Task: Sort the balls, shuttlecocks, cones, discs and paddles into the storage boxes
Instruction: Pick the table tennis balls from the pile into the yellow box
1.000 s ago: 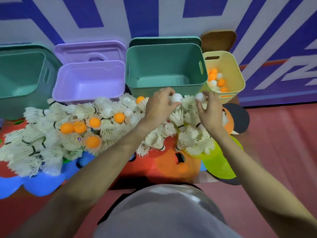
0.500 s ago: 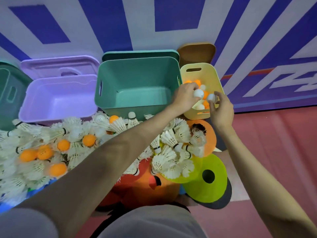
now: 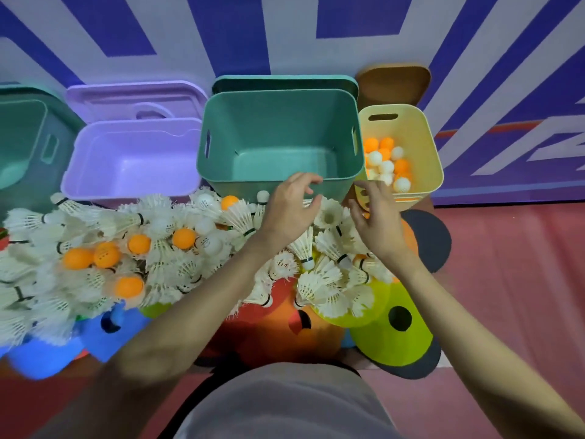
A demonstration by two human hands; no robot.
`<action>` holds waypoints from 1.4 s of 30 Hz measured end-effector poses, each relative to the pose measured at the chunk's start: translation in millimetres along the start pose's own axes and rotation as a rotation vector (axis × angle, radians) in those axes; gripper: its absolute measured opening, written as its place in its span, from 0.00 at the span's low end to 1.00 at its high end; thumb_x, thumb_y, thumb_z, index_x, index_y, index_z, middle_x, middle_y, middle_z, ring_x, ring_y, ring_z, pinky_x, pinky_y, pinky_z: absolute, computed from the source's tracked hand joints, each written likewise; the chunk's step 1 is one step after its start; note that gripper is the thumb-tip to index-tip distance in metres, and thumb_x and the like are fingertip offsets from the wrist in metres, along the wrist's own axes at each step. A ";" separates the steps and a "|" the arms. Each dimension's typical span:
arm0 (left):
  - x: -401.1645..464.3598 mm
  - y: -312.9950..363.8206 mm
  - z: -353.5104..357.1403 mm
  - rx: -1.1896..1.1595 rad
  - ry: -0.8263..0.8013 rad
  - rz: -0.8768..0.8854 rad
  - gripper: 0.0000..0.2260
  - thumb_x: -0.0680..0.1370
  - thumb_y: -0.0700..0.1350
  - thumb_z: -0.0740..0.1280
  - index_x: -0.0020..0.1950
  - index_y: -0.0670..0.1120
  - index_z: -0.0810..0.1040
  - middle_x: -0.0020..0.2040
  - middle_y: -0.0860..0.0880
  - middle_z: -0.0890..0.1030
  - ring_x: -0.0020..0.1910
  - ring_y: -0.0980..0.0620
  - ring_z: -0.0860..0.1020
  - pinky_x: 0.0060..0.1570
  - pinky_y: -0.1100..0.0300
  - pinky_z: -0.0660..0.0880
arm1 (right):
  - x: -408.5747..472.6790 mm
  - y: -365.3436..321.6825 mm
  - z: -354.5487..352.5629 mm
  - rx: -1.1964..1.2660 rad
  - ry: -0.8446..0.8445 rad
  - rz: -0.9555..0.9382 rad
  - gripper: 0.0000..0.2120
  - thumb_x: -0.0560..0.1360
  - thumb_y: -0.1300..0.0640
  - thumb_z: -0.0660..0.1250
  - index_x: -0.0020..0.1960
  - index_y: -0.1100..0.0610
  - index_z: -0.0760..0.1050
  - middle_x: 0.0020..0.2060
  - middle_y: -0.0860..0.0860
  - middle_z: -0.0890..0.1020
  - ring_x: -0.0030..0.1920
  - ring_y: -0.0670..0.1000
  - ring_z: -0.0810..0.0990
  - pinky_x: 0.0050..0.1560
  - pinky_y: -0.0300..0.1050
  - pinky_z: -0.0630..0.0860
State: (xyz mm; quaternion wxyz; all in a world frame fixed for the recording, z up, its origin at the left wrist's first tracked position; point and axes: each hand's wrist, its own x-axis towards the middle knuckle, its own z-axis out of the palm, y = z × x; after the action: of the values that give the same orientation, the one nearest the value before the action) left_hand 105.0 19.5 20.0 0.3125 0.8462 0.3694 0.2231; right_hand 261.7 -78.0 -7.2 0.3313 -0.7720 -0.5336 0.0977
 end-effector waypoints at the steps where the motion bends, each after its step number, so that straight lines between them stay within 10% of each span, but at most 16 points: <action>1: -10.8 -7.8 -10.5 0.007 0.006 -0.007 0.13 0.77 0.41 0.67 0.62 0.43 0.78 0.56 0.48 0.80 0.50 0.54 0.78 0.51 0.53 0.79 | -3.1 -9.2 5.0 0.007 -0.023 -0.029 0.16 0.77 0.60 0.64 0.64 0.61 0.71 0.56 0.58 0.75 0.55 0.56 0.75 0.54 0.49 0.74; 13: -97.3 -113.8 -140.0 0.139 0.070 -0.243 0.11 0.76 0.39 0.69 0.59 0.44 0.79 0.54 0.46 0.80 0.49 0.50 0.77 0.51 0.50 0.76 | -35.8 -122.1 80.5 0.012 -0.290 -0.260 0.14 0.78 0.59 0.64 0.62 0.61 0.73 0.54 0.56 0.77 0.55 0.56 0.75 0.53 0.49 0.74; 23: -99.6 -154.2 -164.6 0.382 -0.233 -0.087 0.17 0.75 0.41 0.71 0.63 0.45 0.76 0.62 0.47 0.77 0.64 0.47 0.71 0.61 0.53 0.66 | -28.8 -178.2 135.6 -0.116 -0.464 -0.158 0.17 0.75 0.57 0.66 0.62 0.60 0.73 0.55 0.57 0.77 0.59 0.58 0.74 0.53 0.49 0.73; 36: -85.5 -167.5 -155.8 0.562 -0.366 0.013 0.19 0.76 0.45 0.70 0.66 0.48 0.74 0.63 0.51 0.77 0.63 0.49 0.70 0.60 0.56 0.57 | -25.9 -185.7 153.9 -0.138 -0.416 -0.067 0.16 0.74 0.56 0.69 0.60 0.61 0.75 0.53 0.56 0.76 0.56 0.57 0.75 0.52 0.48 0.73; 42: -92.8 -161.6 -163.6 0.361 -0.158 -0.013 0.17 0.74 0.45 0.71 0.62 0.44 0.77 0.58 0.46 0.79 0.60 0.45 0.73 0.60 0.53 0.65 | -25.5 -178.3 136.5 -0.056 -0.351 -0.080 0.17 0.73 0.55 0.71 0.59 0.61 0.75 0.53 0.56 0.76 0.55 0.56 0.75 0.52 0.48 0.74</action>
State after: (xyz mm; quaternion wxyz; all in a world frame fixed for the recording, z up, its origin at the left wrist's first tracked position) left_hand -131.3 94.0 9.7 0.1850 0.9011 0.3830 0.0839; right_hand 47.0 -7.5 -6.5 0.2151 -0.7301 -0.6161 0.2029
